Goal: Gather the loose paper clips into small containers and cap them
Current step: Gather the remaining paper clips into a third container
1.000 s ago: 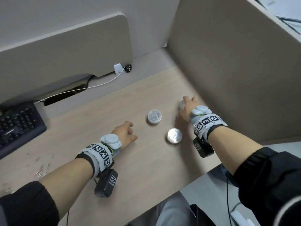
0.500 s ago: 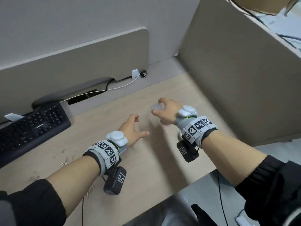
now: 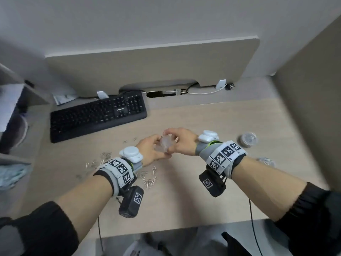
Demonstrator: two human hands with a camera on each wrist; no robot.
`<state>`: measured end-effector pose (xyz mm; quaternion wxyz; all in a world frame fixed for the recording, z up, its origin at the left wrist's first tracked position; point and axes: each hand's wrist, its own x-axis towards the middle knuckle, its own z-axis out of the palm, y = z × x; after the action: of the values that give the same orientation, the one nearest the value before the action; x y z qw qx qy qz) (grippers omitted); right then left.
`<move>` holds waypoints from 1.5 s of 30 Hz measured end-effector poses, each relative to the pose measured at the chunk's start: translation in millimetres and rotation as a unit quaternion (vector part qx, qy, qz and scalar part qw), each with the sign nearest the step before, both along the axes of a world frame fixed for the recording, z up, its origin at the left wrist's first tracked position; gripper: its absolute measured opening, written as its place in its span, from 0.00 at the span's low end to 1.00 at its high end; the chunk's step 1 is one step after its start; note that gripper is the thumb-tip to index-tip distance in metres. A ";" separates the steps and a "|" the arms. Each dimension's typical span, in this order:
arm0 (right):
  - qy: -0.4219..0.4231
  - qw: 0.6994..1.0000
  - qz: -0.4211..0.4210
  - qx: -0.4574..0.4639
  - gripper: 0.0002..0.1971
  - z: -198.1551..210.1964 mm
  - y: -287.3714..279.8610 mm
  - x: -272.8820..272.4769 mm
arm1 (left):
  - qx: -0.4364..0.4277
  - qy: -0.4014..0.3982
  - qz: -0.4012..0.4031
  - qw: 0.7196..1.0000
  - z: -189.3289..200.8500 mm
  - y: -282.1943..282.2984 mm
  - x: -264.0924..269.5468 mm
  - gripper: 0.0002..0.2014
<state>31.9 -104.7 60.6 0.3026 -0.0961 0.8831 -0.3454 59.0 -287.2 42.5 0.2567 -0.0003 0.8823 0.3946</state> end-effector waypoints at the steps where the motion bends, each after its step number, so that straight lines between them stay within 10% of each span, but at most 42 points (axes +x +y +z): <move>1: 0.008 1.000 0.005 -0.007 0.28 -1.2 -6.7 -1.4 | -0.017 0.004 0.004 1.000 -1.5 -10.7 4.3 0.27; 15: 0.011 0.933 0.117 0.341 0.21 -83.0 -16.0 17.2 | -0.135 -0.022 0.125 0.983 -34.8 -101.9 51.0 0.31; 26: 0.001 0.937 0.122 0.327 0.32 -82.5 -76.0 10.5 | -0.112 -0.011 0.213 0.970 -39.2 -139.1 80.9 0.34; 34: -0.063 0.963 0.122 0.232 0.10 -99.9 -151.5 41.9 | -0.085 -0.015 0.302 0.949 -44.5 -193.1 120.0 0.36; 40: -0.076 0.983 0.078 0.145 0.20 -101.8 -201.6 41.5 | -0.102 -0.040 0.304 0.947 -48.7 -210.3 134.2 0.35; 45: 0.021 0.939 0.177 0.293 0.41 -109.4 -202.4 38.6 | -0.112 -0.026 0.296 0.948 -53.0 -217.7 138.2 0.32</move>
<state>70.5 -307.1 -48.8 0.3548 -0.1652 0.9202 -0.0102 197.3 -504.9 -10.5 0.1496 -0.3002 0.8740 0.3516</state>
